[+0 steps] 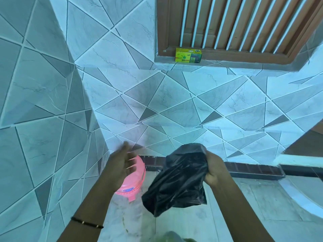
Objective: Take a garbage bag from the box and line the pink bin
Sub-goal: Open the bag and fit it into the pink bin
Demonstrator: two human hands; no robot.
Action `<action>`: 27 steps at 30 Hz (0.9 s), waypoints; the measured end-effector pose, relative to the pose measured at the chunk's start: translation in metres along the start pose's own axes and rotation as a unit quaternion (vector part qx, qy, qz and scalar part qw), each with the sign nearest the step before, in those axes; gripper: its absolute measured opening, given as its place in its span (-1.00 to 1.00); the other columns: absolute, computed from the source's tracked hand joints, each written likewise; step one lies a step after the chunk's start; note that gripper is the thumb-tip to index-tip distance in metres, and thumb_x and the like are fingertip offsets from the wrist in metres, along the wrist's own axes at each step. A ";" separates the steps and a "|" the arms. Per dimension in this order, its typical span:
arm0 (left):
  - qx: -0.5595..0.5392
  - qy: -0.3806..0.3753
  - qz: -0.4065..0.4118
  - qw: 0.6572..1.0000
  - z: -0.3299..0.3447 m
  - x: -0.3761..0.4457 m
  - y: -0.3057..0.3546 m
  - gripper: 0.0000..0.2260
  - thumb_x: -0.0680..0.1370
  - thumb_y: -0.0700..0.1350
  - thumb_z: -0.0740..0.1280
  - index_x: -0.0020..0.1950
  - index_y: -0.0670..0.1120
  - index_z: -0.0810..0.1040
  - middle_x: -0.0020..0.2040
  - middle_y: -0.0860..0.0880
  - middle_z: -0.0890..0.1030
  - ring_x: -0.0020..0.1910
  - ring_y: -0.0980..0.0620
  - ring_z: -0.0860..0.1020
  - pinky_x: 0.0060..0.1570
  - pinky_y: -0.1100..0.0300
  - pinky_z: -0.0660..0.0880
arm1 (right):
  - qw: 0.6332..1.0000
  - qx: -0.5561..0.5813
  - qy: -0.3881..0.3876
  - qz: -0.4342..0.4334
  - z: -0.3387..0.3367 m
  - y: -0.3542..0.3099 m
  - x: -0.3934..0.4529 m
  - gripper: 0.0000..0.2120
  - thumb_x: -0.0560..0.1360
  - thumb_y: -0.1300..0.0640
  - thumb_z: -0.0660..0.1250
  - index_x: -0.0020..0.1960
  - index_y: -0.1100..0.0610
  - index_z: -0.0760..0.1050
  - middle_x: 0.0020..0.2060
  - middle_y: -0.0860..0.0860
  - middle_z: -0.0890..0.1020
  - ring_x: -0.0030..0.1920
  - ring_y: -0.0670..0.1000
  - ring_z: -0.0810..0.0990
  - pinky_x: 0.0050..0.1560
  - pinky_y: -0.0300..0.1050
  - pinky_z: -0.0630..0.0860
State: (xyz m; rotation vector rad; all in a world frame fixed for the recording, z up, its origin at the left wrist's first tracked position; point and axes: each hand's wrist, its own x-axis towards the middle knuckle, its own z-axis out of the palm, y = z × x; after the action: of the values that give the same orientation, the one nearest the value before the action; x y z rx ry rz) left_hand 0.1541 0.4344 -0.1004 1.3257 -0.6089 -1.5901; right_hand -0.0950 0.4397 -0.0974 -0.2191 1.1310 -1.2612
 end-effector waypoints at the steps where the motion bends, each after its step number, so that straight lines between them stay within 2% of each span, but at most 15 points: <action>1: 0.100 -0.034 0.020 0.994 0.011 -0.006 0.001 -0.74 0.55 0.12 0.23 -0.11 -0.05 0.52 -0.23 -0.03 0.61 -0.28 0.03 0.54 -0.21 0.14 0.47 | 0.999 -0.028 -0.014 -0.012 0.007 0.002 0.000 -0.82 0.54 0.29 0.17 -0.23 0.23 0.45 -0.35 0.15 0.47 -0.37 0.07 0.49 -0.38 -0.16 0.51; 3: 0.260 -0.127 0.043 0.956 0.034 -0.017 -0.005 -0.58 0.37 0.30 0.34 0.00 0.00 0.54 -0.05 0.02 0.65 -0.05 0.04 0.58 -0.02 0.11 0.46 | 0.994 -0.103 -0.036 -0.030 0.023 0.007 -0.005 -0.84 0.53 0.27 0.14 -0.15 0.26 0.46 -0.28 0.23 0.47 -0.29 0.14 0.48 -0.25 -0.07 0.49; 5: 0.399 -0.174 0.077 0.897 0.052 -0.021 -0.019 -0.49 0.24 0.34 0.40 0.01 0.03 0.53 -0.02 0.08 0.63 -0.01 0.10 0.58 -0.01 0.21 0.46 | 0.987 -0.150 -0.025 -0.054 0.034 0.013 -0.005 -0.79 0.56 0.20 0.15 -0.15 0.28 0.47 -0.28 0.24 0.50 -0.28 0.14 0.49 -0.23 -0.04 0.48; 7: 0.478 -0.116 0.167 0.854 0.057 -0.013 -0.033 -0.75 0.36 0.10 0.42 -0.08 0.01 0.53 -0.15 0.09 0.61 -0.10 0.07 0.58 -0.13 0.27 0.43 | 0.982 -0.168 -0.039 -0.078 0.037 0.012 -0.008 -0.73 0.59 0.16 0.17 -0.23 0.23 0.48 -0.40 0.15 0.54 -0.37 0.08 0.51 -0.31 -0.13 0.51; 8: 0.481 -0.075 0.210 0.848 0.055 -0.007 -0.034 -0.90 0.40 -0.05 0.40 -0.13 0.00 0.53 -0.21 0.08 0.60 -0.15 0.03 0.58 -0.18 0.30 0.42 | 0.978 -0.182 -0.052 -0.090 0.036 0.010 -0.009 -0.74 0.58 0.12 0.21 -0.22 0.22 0.49 -0.40 0.12 0.55 -0.36 0.08 0.53 -0.29 -0.13 0.51; 10: 0.459 -0.006 0.242 0.855 0.044 0.005 -0.031 -0.93 0.40 -0.21 0.35 -0.17 -0.05 0.55 -0.25 0.05 0.60 -0.20 0.01 0.56 -0.25 0.40 0.38 | 0.964 -0.225 -0.101 -0.095 0.032 0.003 -0.013 -0.76 0.51 0.03 0.32 -0.13 0.22 0.52 -0.30 0.14 0.60 -0.26 0.10 0.58 -0.19 -0.08 0.55; 12: 0.449 0.051 0.254 0.855 0.031 0.017 -0.021 -0.90 0.39 -0.26 0.34 -0.15 -0.10 0.58 -0.20 -0.02 0.64 -0.16 -0.05 0.58 -0.17 0.28 0.44 | 0.952 -0.242 -0.176 -0.066 0.025 -0.004 -0.020 -0.68 0.35 0.01 0.45 -0.03 0.20 0.51 -0.18 0.16 0.64 -0.21 0.11 0.62 -0.14 -0.06 0.61; 15: 0.471 0.127 0.270 0.830 0.009 0.037 -0.006 -0.85 0.40 -0.32 0.28 -0.10 -0.16 0.59 -0.12 -0.17 0.66 -0.09 -0.17 0.58 -0.12 0.14 0.40 | 0.925 -0.248 -0.286 -0.040 0.012 -0.019 -0.023 -0.50 0.20 0.08 0.60 0.05 0.07 0.45 -0.07 0.20 0.61 -0.17 0.16 0.59 -0.14 -0.05 0.59; 19: 0.456 0.200 0.227 0.837 -0.026 0.059 0.009 -0.80 0.37 -0.37 0.26 -0.07 -0.19 0.55 -0.10 -0.18 0.61 -0.06 -0.17 0.54 -0.15 0.18 0.30 | 0.888 -0.259 -0.374 -0.068 -0.001 -0.042 -0.034 -0.67 0.37 0.30 0.40 0.08 0.09 0.43 0.09 0.24 0.51 0.05 0.21 0.49 0.07 0.04 0.44; 21: 0.434 0.217 0.230 0.844 -0.039 0.062 0.014 -0.81 0.36 -0.40 0.25 -0.13 -0.16 0.49 -0.13 -0.13 0.56 -0.10 -0.15 0.50 -0.14 0.17 0.29 | 0.875 -0.300 -0.368 -0.095 -0.003 -0.051 -0.042 -0.88 0.43 0.30 0.35 -0.07 0.14 0.54 0.05 0.20 0.52 0.04 0.17 0.50 0.07 0.01 0.40; 22: 0.424 0.207 0.261 0.842 -0.043 0.061 0.016 -0.79 0.35 -0.41 0.24 -0.22 -0.09 0.44 -0.16 -0.10 0.56 -0.11 -0.15 0.50 -0.14 0.17 0.30 | 0.857 -0.358 -0.352 -0.113 -0.003 -0.056 -0.043 -0.87 0.47 0.33 0.32 -0.14 0.14 0.59 0.00 0.18 0.54 0.01 0.15 0.52 0.06 -0.03 0.40; 23: 0.419 0.178 0.312 0.834 -0.046 0.059 0.017 -0.72 0.32 -0.41 0.22 -0.30 -0.01 0.36 -0.17 -0.07 0.57 -0.12 -0.14 0.51 -0.15 0.15 0.33 | 0.818 -0.456 -0.321 -0.143 -0.003 -0.059 -0.040 -0.77 0.49 0.37 0.28 -0.19 0.12 0.63 -0.07 0.12 0.56 -0.02 0.14 0.54 0.04 -0.12 0.39; 24: 0.436 0.131 0.372 0.809 -0.049 0.057 0.018 -0.69 0.28 -0.40 0.19 -0.36 0.03 0.28 -0.17 -0.02 0.57 -0.15 -0.12 0.51 -0.18 0.14 0.36 | 0.751 -0.580 -0.261 -0.177 -0.003 -0.061 -0.034 -0.66 0.49 0.42 0.22 -0.20 0.07 0.66 -0.15 0.04 0.56 -0.03 0.13 0.55 -0.01 -0.22 0.39; 26: 0.540 0.036 0.445 0.714 -0.053 0.052 0.016 -0.74 0.23 -0.32 0.18 -0.37 0.04 0.23 -0.12 0.11 0.54 -0.25 -0.03 0.48 -0.27 0.13 0.38 | 0.576 -0.782 -0.121 -0.207 -0.005 -0.062 -0.017 -0.56 0.47 0.43 0.13 -0.09 0.01 0.67 -0.14 -0.04 0.55 0.00 0.08 0.54 -0.06 -0.25 0.38; 27: 0.592 0.008 0.454 0.665 -0.056 0.053 0.016 -0.77 0.27 -0.29 0.22 -0.34 0.04 0.28 -0.06 0.17 0.52 -0.27 0.03 0.47 -0.31 0.16 0.39 | 0.514 -0.831 -0.068 -0.204 -0.008 -0.062 -0.009 -0.59 0.47 0.40 0.12 0.01 0.02 0.64 -0.06 0.00 0.55 0.04 0.09 0.53 -0.05 -0.21 0.39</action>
State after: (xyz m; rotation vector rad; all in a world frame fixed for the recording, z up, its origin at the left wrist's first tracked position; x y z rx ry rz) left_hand 0.2136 0.3916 -0.1282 1.4196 -2.1139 -0.1758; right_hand -0.1394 0.4281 -0.0544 -2.0800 1.8511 0.0032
